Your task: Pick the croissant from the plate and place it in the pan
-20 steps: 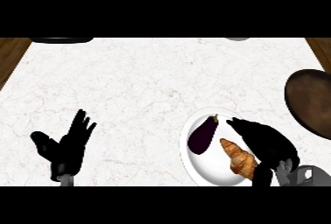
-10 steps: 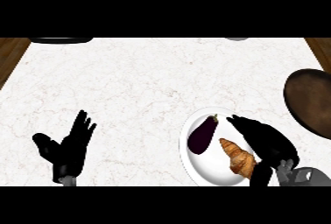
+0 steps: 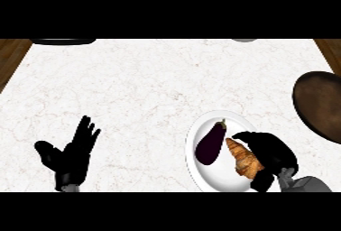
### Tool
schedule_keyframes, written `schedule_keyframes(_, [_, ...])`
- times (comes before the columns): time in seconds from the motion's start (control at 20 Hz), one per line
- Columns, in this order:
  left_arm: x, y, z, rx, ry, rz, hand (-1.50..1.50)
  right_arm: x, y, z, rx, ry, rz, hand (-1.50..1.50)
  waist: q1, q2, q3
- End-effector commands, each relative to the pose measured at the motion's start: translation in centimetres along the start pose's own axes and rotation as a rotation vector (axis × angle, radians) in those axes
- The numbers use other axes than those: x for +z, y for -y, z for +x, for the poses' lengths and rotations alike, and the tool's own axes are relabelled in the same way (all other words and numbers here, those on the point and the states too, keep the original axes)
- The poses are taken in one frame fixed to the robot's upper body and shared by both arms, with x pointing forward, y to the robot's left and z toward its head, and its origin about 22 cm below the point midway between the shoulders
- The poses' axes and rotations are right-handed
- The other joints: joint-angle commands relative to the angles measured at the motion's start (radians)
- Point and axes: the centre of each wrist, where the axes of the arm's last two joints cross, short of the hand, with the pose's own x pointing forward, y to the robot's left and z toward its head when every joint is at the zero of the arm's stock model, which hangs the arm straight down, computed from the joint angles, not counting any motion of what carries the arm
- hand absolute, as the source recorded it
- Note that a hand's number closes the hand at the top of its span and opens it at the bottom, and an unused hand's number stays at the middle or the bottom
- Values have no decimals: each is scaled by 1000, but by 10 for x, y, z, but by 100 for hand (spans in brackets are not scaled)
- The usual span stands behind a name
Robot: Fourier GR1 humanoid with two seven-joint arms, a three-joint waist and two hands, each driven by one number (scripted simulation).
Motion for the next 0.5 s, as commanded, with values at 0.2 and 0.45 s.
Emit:
schedule_keyframes(0.2, [-3,-13,4,-14,-22,6,0,-14,-17,12,46,147,-88,150,0,3,-3])
schedule_keyframes(0.45, [-4,1,-5,0,-47,3,0,-11,-17,-10,66,142,-76,150,-2,3,-3])
